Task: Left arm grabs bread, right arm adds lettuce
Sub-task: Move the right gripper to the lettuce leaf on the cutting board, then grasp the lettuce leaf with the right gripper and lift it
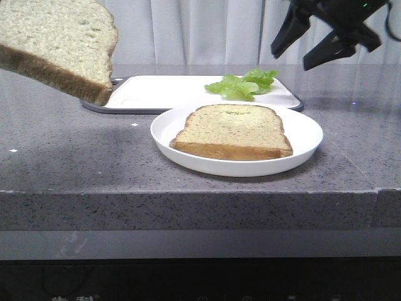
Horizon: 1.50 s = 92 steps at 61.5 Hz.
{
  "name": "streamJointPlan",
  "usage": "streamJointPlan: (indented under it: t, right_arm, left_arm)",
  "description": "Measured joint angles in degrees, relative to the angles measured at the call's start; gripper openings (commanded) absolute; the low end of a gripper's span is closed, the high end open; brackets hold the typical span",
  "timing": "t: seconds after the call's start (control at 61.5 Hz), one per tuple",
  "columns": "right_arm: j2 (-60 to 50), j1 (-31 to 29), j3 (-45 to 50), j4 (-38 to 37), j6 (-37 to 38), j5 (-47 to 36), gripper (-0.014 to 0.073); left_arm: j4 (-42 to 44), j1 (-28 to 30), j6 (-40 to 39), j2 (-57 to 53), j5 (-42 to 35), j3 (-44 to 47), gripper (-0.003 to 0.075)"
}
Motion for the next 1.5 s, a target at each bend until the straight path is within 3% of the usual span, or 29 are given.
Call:
streamJointPlan:
  t: [0.472, 0.797, 0.96, 1.236, 1.366, 1.497]
  right_arm:
    - [15.04, 0.49, -16.42, 2.60, -0.38, 4.02, 0.0463]
    - [16.97, 1.44, -19.07, 3.41, -0.61, 4.33, 0.0065]
    - [16.97, 1.44, -19.07, 3.92, -0.61, 3.73, -0.0072]
    - [9.78, 1.44, -17.58, 4.01, -0.61, 8.19, -0.0067]
    - [0.84, 1.44, -10.83, 4.68, -1.83, 8.40, -0.0067]
    - [-8.13, 1.44, 0.22, 9.35, -7.68, 8.40, -0.0067]
  left_arm:
    - [0.00, 0.00, 0.00, 0.00, 0.00, 0.00, -0.0020]
    - [0.00, 0.00, 0.00, 0.00, 0.00, 0.00, -0.0020]
    - [0.00, 0.00, 0.00, 0.00, 0.00, 0.00, -0.0020]
    - [0.00, 0.00, 0.00, 0.00, 0.00, 0.00, -0.0020]
    - [0.00, 0.00, 0.00, 0.00, 0.00, 0.00, -0.0020]
    - [0.51, 0.00, 0.00, 0.00, 0.00, 0.00, -0.0020]
